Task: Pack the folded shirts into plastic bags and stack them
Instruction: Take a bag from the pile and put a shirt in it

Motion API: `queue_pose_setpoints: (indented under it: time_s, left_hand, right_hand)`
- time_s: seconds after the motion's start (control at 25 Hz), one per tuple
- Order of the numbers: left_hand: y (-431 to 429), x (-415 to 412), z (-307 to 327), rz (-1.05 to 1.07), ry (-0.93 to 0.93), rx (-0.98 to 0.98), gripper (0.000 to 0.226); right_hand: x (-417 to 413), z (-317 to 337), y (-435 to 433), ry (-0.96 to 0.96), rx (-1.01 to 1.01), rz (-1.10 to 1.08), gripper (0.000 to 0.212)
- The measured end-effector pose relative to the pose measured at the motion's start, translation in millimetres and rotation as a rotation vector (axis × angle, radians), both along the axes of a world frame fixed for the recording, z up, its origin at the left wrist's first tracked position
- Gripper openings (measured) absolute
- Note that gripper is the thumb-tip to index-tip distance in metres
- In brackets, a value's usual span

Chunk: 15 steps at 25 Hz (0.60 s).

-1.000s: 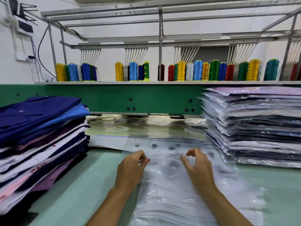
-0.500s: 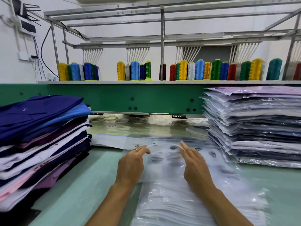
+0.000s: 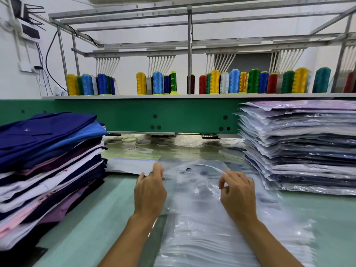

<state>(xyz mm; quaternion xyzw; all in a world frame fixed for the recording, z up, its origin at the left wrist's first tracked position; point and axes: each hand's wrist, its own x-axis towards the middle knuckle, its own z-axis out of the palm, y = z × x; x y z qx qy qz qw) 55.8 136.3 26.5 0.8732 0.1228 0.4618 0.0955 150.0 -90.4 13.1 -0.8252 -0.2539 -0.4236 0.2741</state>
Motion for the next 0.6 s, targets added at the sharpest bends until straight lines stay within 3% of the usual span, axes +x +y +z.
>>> queue_pose_setpoints:
  time_s: [0.12, 0.28, 0.36, 0.44, 0.6]
  left_hand:
    - [2, 0, -1, -0.039, 0.257, -0.069, 0.031]
    - [-1, 0, -18, -0.275, 0.491, -0.126, 0.014]
    - [-5, 2, -24, -0.296, 0.599, -0.145, 0.023]
    - [-8, 3, -27, -0.262, 0.637, -0.121, 0.030]
    - [-11, -3, -23, -0.253, 0.678, -0.125, 0.040]
  right_hand:
    - [-2, -2, 0, 0.093, -0.092, 0.177, 0.040]
    - [-4, -5, 1, 0.321, -0.204, 0.306, 0.019]
    - [-3, -8, 2, 0.438, -0.305, 0.298, 0.012]
    - [-2, -11, 5, 0.479, -0.368, 0.221, 0.021]
    - [-2, -9, 15, 0.561, -0.352, 0.030, 0.027]
